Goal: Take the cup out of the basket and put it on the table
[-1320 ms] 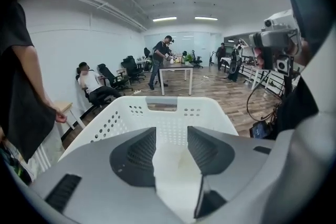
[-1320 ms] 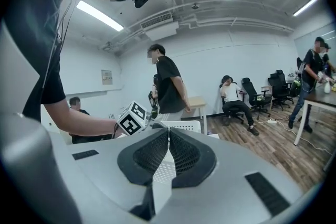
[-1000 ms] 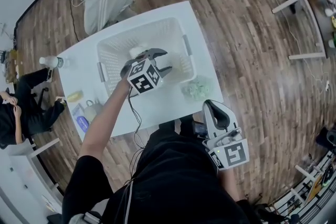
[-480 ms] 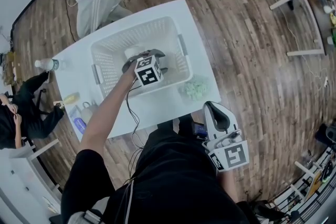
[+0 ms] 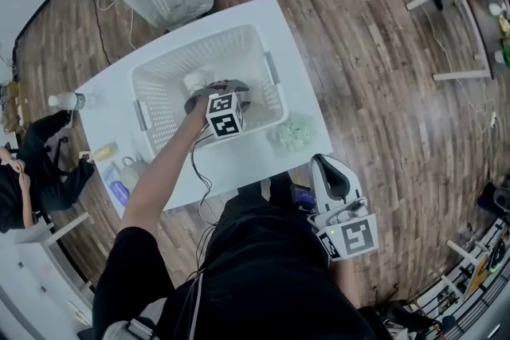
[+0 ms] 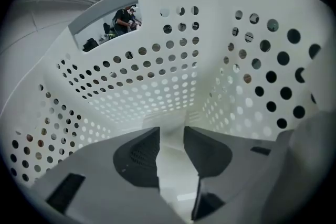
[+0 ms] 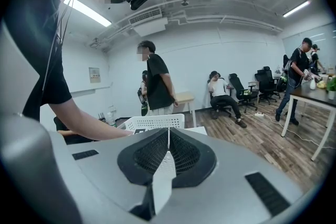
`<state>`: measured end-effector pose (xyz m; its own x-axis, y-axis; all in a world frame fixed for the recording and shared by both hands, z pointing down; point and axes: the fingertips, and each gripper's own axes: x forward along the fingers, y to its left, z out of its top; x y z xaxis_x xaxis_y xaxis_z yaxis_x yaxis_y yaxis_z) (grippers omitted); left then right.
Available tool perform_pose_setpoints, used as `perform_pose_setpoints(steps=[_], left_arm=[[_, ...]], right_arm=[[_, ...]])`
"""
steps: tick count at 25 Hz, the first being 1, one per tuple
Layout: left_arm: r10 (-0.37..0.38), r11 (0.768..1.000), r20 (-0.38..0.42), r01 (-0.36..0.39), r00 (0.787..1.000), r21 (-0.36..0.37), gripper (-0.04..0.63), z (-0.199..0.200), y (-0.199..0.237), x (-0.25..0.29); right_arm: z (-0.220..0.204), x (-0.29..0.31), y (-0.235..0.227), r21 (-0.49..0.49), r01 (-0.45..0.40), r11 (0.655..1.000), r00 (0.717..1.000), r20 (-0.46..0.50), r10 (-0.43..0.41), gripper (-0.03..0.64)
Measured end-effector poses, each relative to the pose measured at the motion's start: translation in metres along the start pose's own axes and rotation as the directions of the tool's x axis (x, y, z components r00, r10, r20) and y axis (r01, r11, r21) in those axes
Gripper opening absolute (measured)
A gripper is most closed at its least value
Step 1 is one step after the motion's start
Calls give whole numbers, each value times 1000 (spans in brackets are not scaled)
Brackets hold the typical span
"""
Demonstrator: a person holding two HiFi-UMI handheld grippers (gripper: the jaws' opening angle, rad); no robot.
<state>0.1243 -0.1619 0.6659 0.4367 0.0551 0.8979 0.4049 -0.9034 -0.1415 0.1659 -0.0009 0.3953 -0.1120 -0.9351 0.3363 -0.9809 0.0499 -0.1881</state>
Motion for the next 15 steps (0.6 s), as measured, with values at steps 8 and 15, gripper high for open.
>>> perform_pose_setpoints(steps=[8,15], left_arm=[[50,998,9,-49,999,-30,68,2,10,-7],[140,989,12,-139,990,-60,17,5,29,-19]], right_arm=[[0,-2,0,-1,-7,1000,1000,3,7,26],[2,-4,0,-10,-12,1000,1000,12,12,26]])
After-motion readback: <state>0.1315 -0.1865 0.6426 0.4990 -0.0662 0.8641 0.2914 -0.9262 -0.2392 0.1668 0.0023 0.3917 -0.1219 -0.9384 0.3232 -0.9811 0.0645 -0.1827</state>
